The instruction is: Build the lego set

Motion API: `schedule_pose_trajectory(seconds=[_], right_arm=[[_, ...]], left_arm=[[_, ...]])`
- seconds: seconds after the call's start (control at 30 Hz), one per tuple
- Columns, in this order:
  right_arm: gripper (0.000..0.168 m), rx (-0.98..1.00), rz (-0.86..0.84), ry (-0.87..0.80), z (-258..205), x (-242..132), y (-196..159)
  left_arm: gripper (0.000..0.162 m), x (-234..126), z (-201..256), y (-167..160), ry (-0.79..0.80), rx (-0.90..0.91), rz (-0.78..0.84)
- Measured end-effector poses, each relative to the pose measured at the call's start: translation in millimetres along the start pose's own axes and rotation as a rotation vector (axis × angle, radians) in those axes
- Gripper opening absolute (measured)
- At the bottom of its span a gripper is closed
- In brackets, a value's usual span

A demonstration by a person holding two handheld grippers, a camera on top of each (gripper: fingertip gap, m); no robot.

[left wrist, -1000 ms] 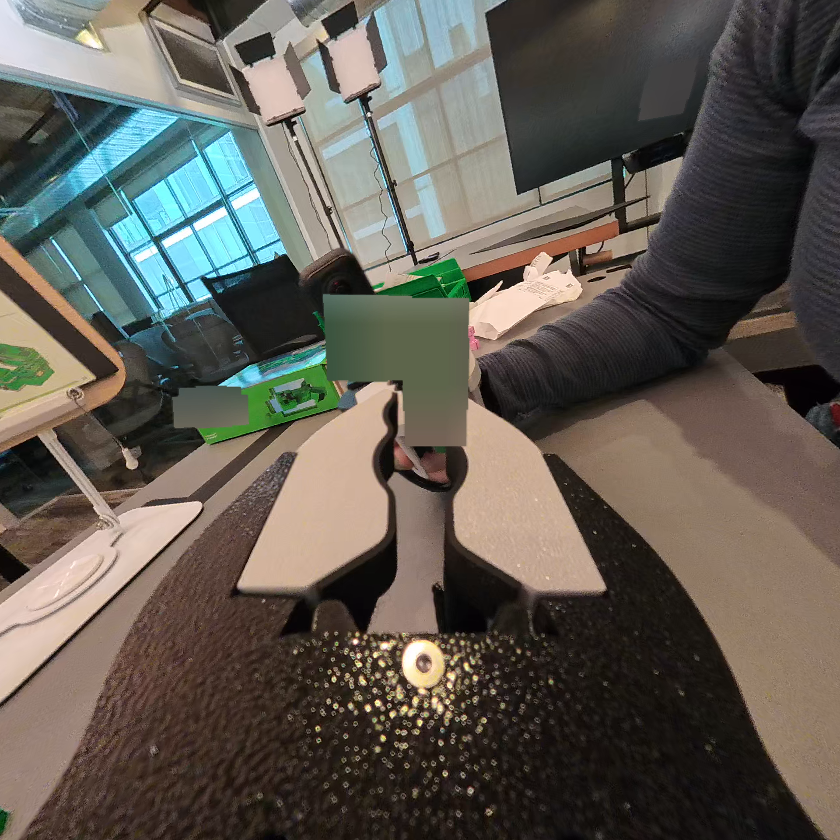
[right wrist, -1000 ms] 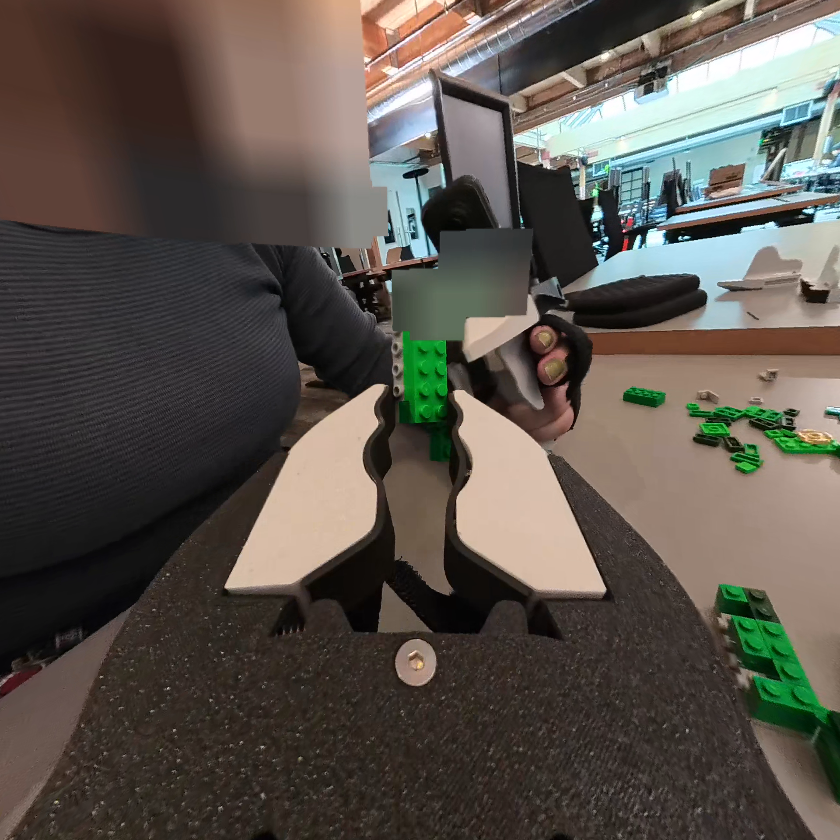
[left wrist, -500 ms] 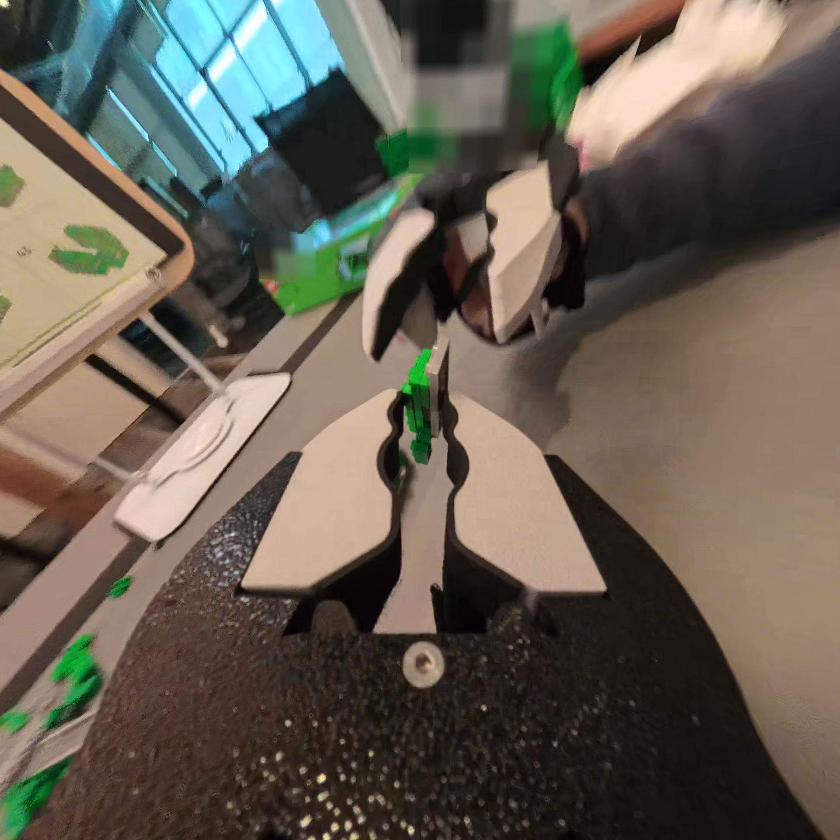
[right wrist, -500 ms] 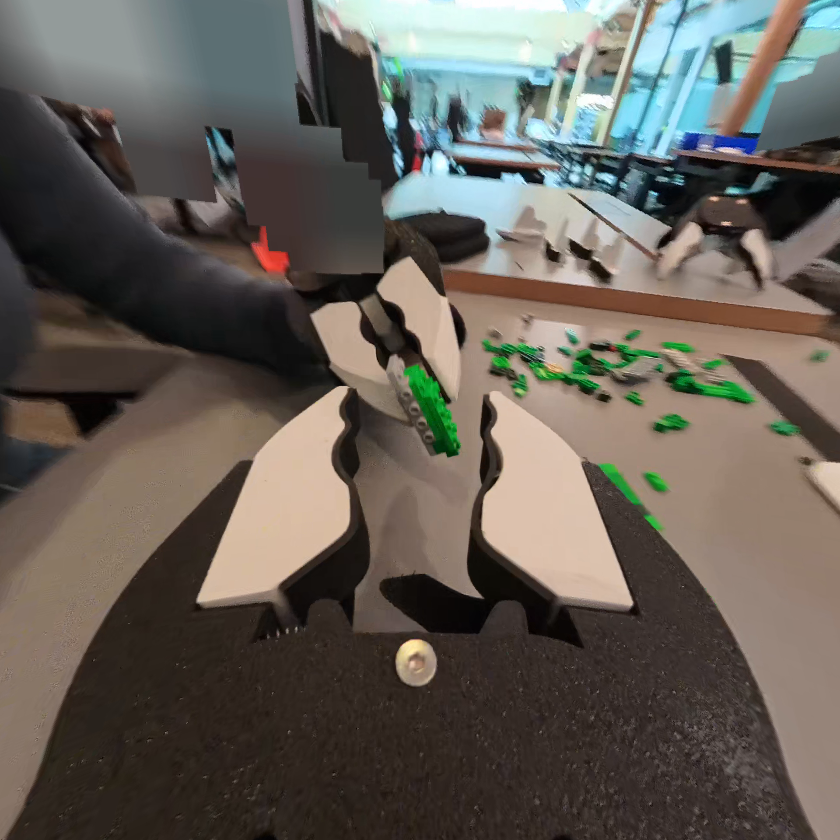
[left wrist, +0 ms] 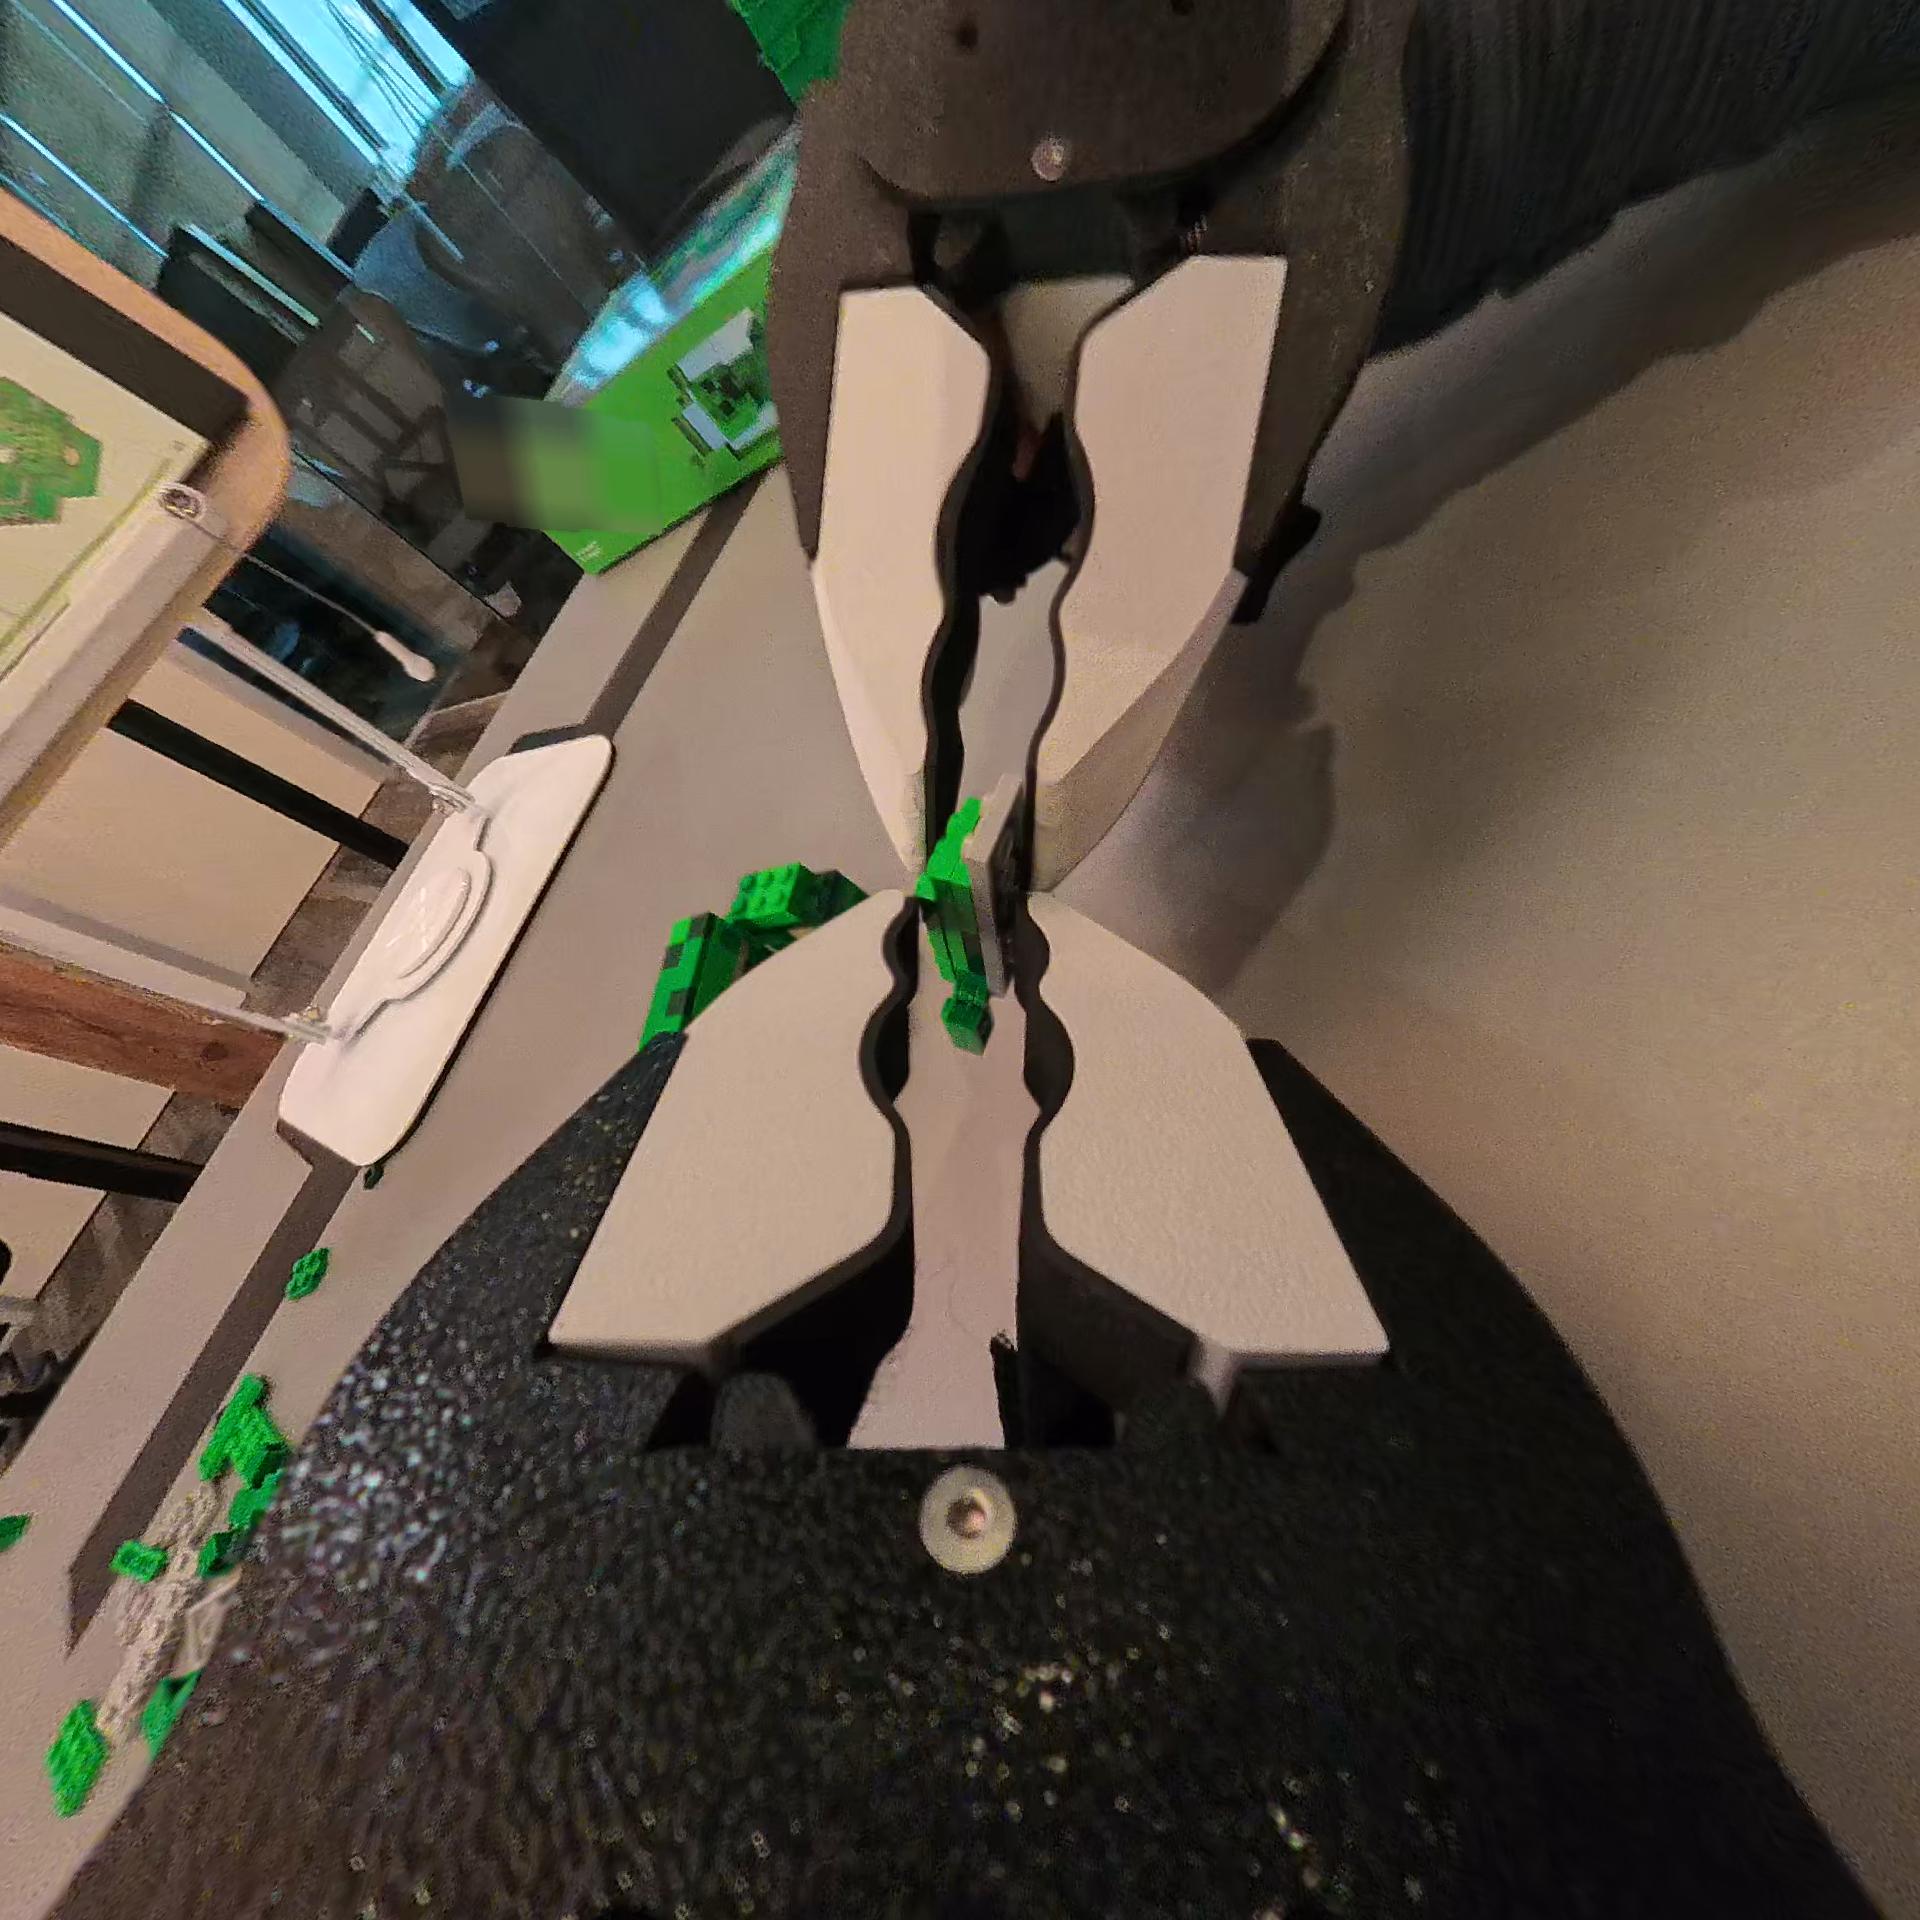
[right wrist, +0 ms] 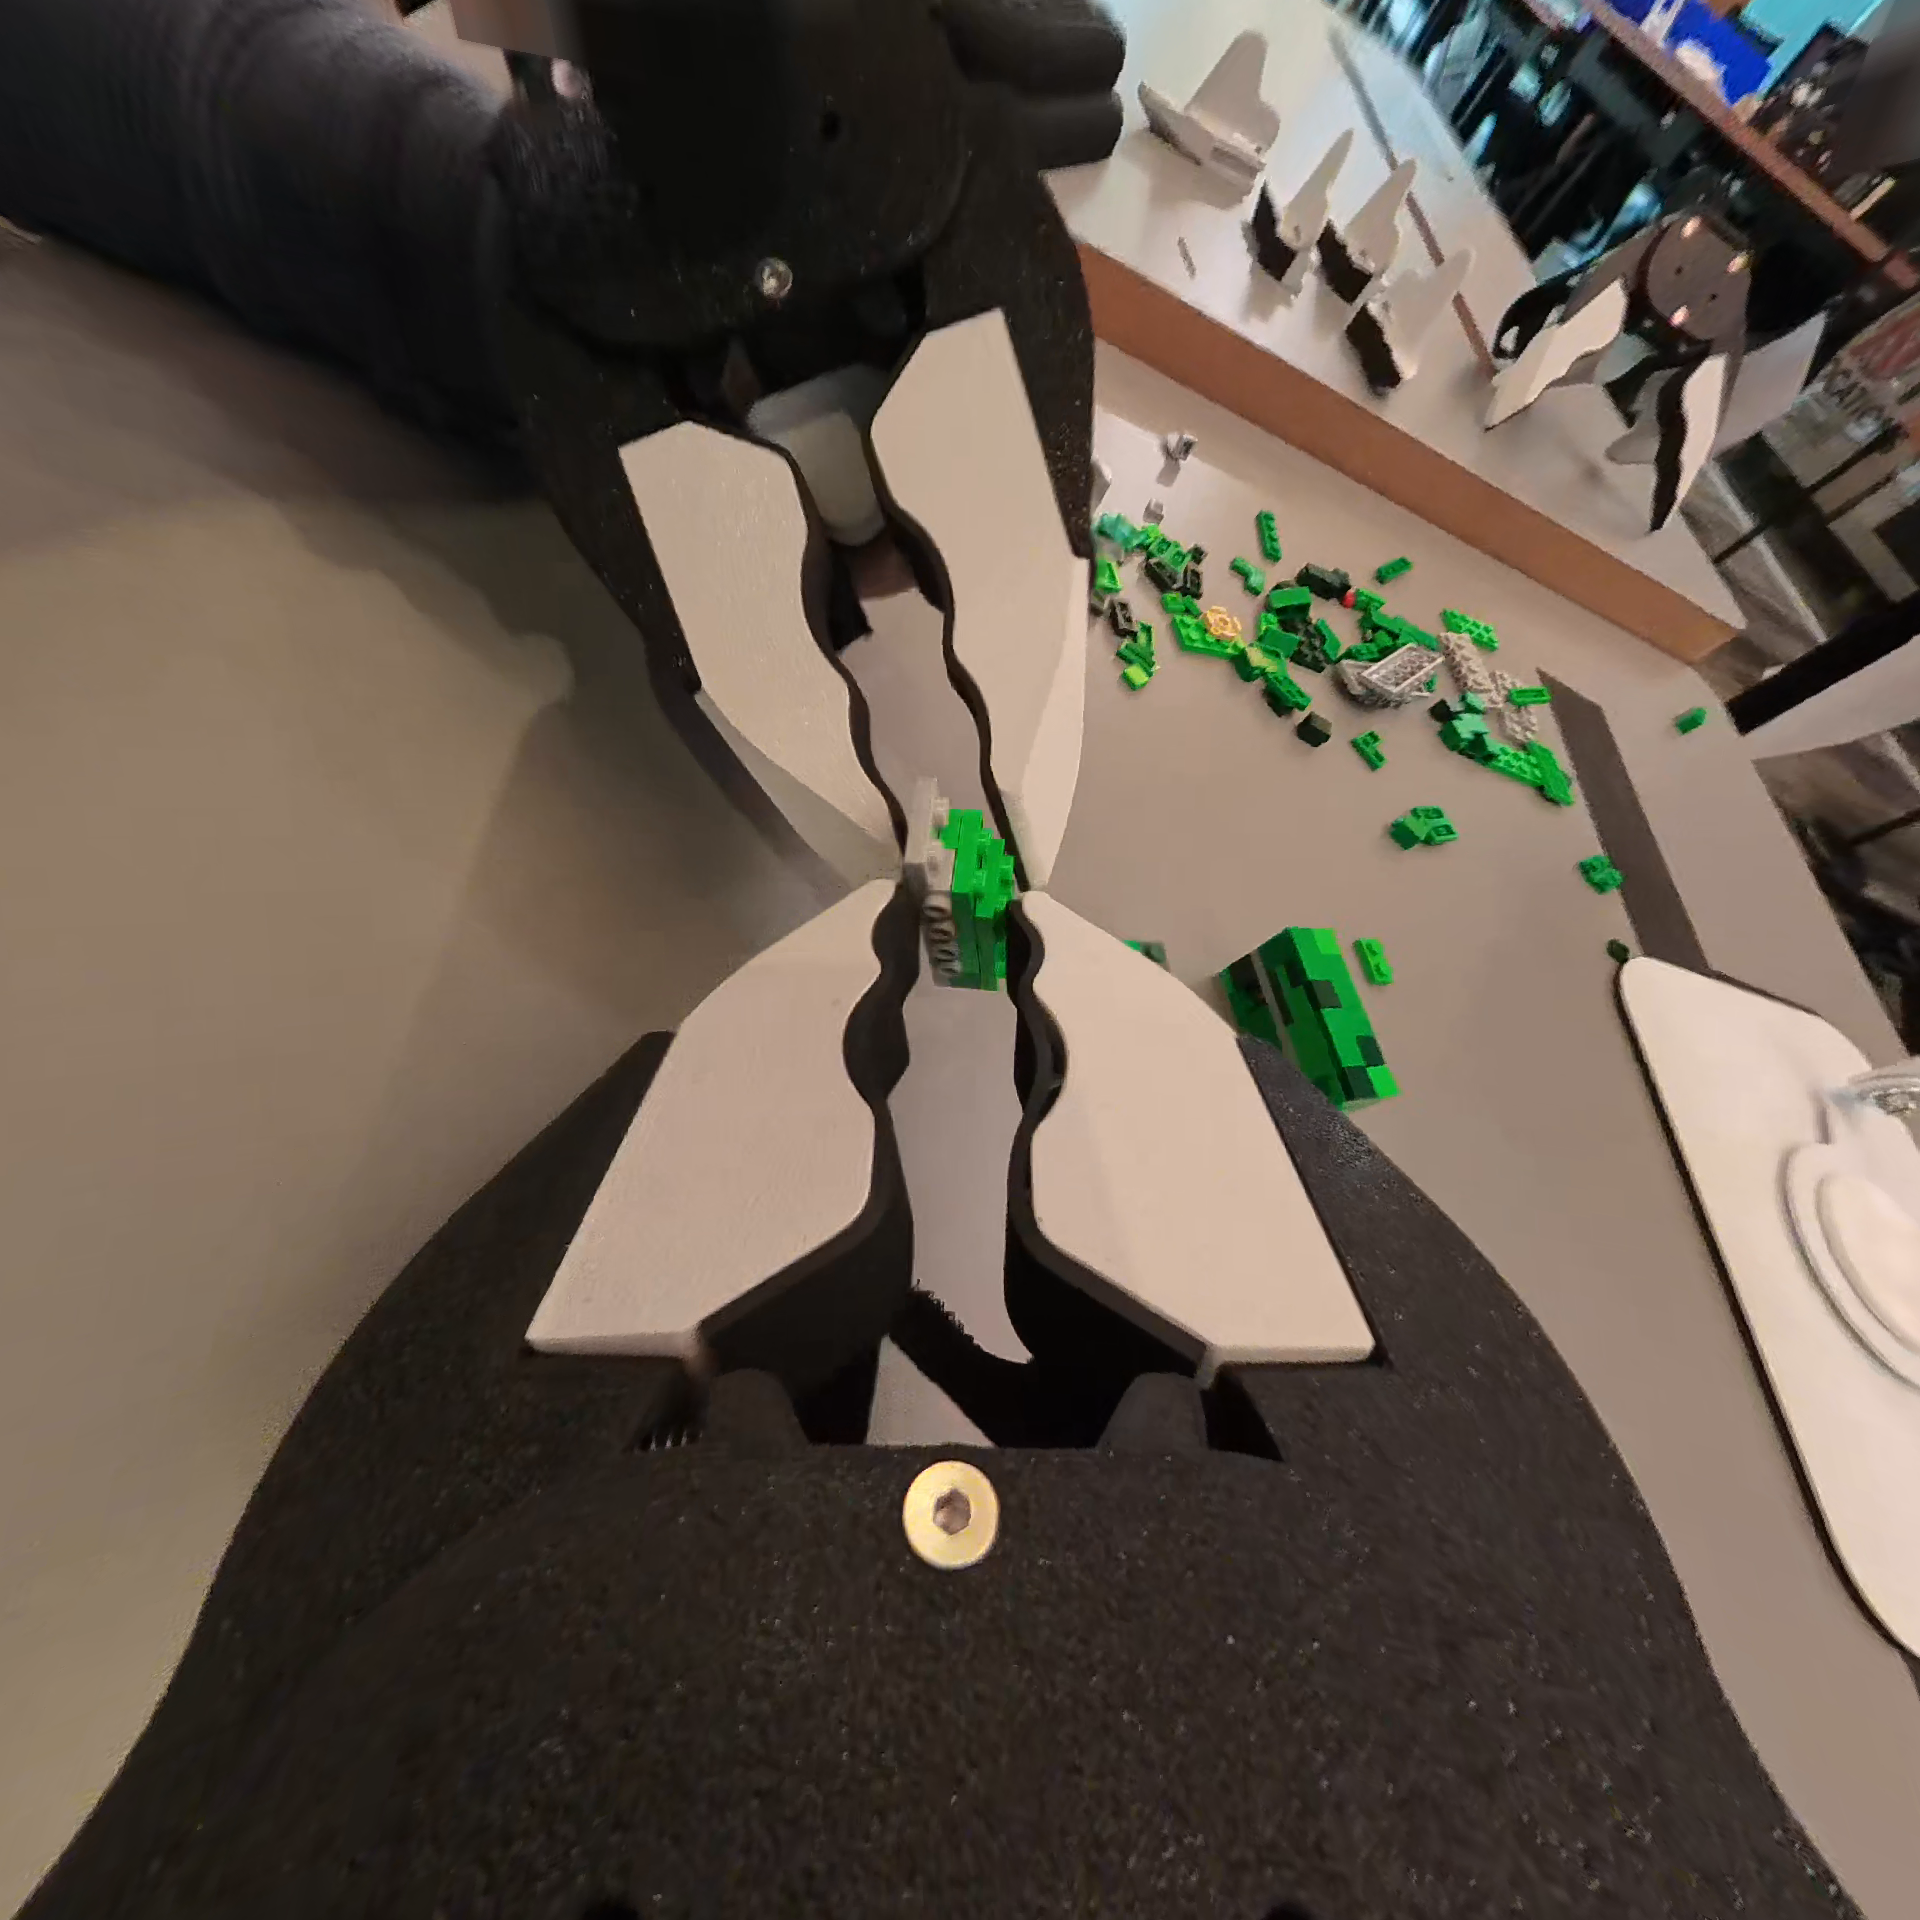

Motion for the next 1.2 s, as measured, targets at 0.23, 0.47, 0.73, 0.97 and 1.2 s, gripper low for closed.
schedule_pose_trajectory(seconds=[0.23, 0.47, 0.73, 0.97, 1.2], right_arm=[[0.015, 0.069, 0.248, 0.078, -0.9, -14.4, 13.2], [0.015, 0.06, 0.322, 0.105, -3.2, -19.6, 19.7], [0.016, 0.045, 0.335, 0.084, -3.6, -18.8, 23.3], [0.015, 0.106, 0.427, 0.089, 0.8, -24.7, 30.6], [0.015, 0.11, 0.44, 0.101, -0.1, -25.6, 29.9]], left_arm=[[0.028, -3.7, -3.3, 13.2, 0.016, -0.05, 0.107], [0.015, -6.8, 2.9, 21.7, -0.02, -0.016, 0.166], [0.014, -9.7, 1.2, 24.0, -0.006, 0.028, 0.125], [0.02, -12.1, -3.8, 31.2, 0.02, -0.06, 0.223], [0.026, -12.7, -5.7, 31.0, 0.025, -0.079, 0.224]])
Point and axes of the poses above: each gripper's, where its closed fingertips meet, x out along the fingers, y out of its top, z = x × y across the jaws, the point moved 3 cm from there along -x, back along the fingers, and after that the axes turned 8 degrees about z, right-handed, at the moved point
